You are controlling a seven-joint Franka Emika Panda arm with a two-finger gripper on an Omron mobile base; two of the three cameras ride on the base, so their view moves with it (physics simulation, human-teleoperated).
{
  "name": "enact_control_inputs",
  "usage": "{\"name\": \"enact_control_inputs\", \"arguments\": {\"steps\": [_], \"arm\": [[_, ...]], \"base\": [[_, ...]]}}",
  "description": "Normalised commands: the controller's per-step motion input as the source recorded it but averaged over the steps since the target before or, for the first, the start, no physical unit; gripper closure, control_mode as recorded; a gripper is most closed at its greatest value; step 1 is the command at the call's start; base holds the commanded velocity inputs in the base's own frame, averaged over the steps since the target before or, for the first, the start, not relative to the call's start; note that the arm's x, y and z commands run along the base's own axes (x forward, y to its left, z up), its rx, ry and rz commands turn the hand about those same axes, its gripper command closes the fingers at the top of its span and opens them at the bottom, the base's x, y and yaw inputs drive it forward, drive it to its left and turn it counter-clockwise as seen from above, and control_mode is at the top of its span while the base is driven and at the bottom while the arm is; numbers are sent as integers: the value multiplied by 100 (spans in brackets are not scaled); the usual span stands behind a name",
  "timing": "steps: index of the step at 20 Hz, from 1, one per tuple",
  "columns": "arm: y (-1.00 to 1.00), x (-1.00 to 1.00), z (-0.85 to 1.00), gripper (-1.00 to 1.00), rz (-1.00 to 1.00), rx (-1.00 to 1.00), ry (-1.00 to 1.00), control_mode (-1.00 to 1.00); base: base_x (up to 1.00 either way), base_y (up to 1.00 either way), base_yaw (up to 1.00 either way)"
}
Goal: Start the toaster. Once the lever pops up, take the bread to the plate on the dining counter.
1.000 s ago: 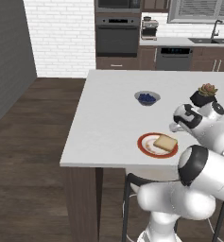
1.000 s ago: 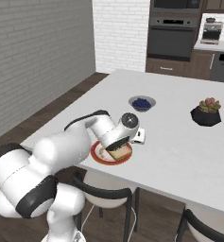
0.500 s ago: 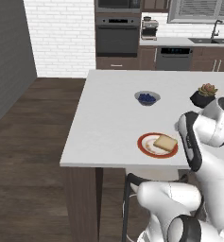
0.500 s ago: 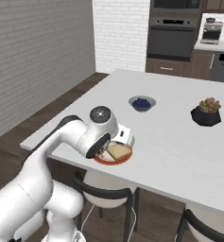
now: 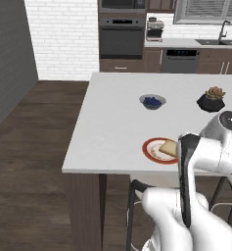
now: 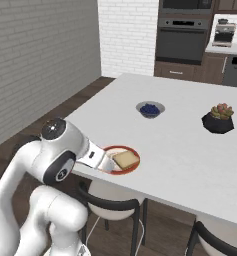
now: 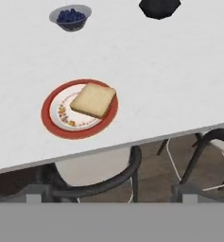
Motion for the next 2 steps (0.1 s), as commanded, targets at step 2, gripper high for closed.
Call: {"name": "enact_control_inputs", "arguments": {"steps": [2], "arm": [[36, -100, 21, -100, -9, 0, -8, -100]], "base": [[0, 0, 0]]}}
